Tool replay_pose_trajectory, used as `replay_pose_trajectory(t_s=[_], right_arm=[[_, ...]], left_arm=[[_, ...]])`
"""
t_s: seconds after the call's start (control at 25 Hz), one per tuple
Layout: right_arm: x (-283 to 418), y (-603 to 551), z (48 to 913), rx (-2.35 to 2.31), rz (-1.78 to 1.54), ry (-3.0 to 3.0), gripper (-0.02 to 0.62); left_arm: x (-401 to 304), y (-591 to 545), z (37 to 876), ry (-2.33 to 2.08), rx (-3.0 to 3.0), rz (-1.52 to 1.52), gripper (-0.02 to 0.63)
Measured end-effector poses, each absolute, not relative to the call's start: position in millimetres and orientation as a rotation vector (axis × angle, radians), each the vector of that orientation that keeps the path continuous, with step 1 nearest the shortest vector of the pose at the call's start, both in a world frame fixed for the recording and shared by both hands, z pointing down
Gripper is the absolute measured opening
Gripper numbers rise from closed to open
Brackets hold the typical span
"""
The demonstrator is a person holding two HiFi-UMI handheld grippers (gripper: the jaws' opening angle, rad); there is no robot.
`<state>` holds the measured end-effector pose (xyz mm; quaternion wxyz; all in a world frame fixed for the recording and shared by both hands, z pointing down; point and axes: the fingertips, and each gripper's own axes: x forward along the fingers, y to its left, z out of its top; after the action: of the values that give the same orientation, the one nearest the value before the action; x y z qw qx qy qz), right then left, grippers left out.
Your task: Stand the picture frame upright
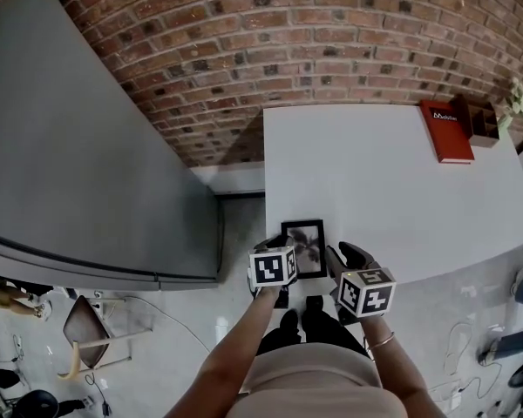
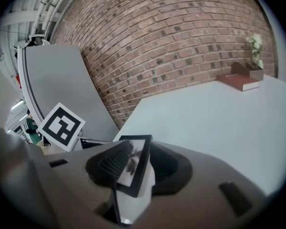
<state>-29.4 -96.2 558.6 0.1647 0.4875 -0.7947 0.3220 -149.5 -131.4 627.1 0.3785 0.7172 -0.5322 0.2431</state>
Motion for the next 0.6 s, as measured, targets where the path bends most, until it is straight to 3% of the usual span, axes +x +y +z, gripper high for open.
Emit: replay_pose_trajectory(t_s=[0.6], right_arm=[[-46, -94, 599, 1.236, 1.075, -2.181, 0.132]], left_arm=[[-157, -125, 621, -1.435, 1.848, 0.466, 0.063]])
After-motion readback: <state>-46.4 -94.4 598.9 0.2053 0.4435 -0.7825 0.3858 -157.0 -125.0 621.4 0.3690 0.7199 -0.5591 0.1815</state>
